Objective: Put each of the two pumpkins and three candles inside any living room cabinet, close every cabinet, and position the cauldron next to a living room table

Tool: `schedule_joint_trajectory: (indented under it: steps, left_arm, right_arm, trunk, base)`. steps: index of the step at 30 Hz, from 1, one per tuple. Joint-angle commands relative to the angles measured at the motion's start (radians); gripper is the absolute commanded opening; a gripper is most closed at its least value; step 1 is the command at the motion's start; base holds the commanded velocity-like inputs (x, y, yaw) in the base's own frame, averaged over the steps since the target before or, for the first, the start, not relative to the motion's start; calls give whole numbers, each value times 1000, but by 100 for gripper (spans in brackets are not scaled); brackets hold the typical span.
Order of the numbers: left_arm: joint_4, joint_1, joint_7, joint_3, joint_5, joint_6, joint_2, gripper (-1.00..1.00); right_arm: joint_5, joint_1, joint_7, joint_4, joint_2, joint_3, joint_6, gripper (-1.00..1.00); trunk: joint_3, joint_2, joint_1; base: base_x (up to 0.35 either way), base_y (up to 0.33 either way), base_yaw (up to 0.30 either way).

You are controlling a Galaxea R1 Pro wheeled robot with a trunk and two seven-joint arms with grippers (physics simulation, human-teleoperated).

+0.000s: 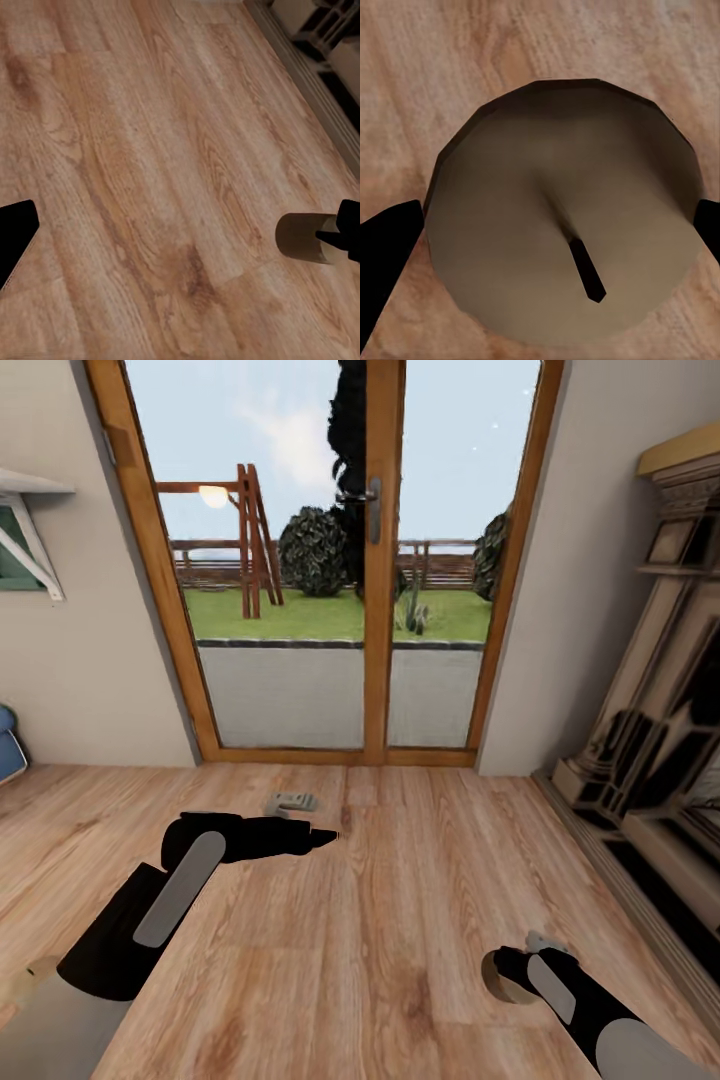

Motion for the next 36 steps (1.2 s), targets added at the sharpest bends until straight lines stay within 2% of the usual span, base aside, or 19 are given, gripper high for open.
schedule_joint_trajectory:
  steps: [1, 15, 27, 36]
  left_arm:
    - [-1, -1, 10, -2, 10, 2, 1, 100]
    - [-1, -1, 10, -2, 11, 2, 1, 100]
    - [-2, -1, 10, -3, 12, 2, 3, 100]
    - [-2, -1, 10, -4, 9, 2, 5, 100]
  right_arm:
    - [-10, 0, -9, -3, -2, 8, 4, -100]
    - [-10, 0, -9, -3, -2, 10, 3, -100]
    - [-10, 0, -9, -3, -1, 11, 3, -100]
    - [-10, 0, -8, -3, -1, 15, 3, -100]
  trunk:
    - [2, 0, -1]
    - [46, 3, -7]
    - [37, 3, -7]
    - [35, 3, -7]
  base:
    - [0, 0, 262]
    - [0, 0, 262]
    - [15, 0, 260]
    - [276, 0, 70]
